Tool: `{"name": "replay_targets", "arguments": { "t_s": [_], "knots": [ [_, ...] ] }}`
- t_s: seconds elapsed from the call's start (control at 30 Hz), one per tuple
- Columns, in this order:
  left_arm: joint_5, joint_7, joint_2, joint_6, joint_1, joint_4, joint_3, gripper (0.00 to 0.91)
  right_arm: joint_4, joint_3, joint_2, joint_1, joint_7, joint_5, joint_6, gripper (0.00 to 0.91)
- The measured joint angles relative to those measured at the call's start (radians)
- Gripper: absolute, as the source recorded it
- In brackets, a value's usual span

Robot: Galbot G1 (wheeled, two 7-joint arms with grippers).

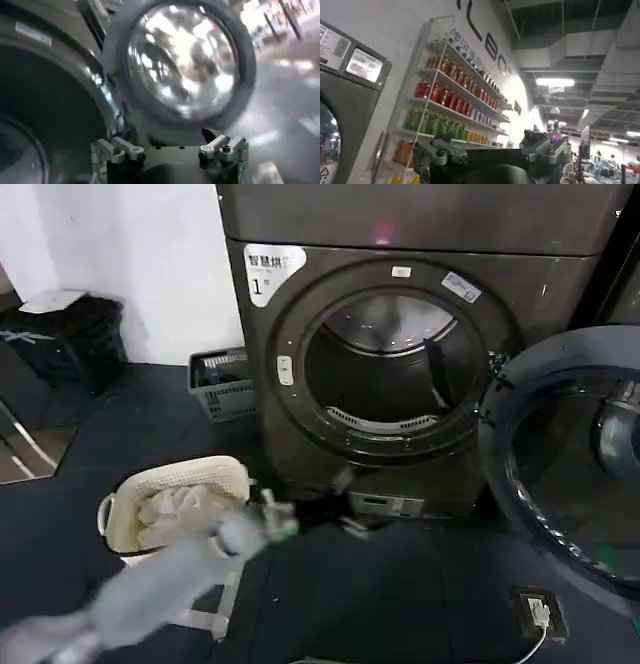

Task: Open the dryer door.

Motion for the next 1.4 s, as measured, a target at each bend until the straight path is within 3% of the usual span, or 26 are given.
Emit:
{"name": "replay_targets", "arguments": {
  "t_s": [0.4,0.7,0.9,1.1,1.4],
  "knots": [
    [0.020,0.042,0.279,0.265,-0.140,-0.033,0.123,0.907,-0.001,0.007,-0.004,0.000,-0.002,0.002,0.001,0.907],
    [0.058,0.135,0.384,0.383,-0.168,-0.008,0.137,0.907,-0.006,0.019,-0.005,-0.008,-0.004,0.005,0.001,0.907],
    [0.049,0.174,0.408,0.428,-0.151,0.008,0.114,0.907,-0.003,0.019,-0.002,-0.011,-0.005,0.006,0.002,0.907],
    [0.117,0.232,0.417,0.420,-0.085,0.054,0.030,0.907,-0.003,0.019,0.005,-0.012,-0.005,0.006,0.003,0.907],
    [0.132,0.221,0.444,0.430,0.010,0.086,-0.059,0.907,0.001,0.013,0.005,-0.007,-0.005,0.007,0.003,0.907]
  ]
}}
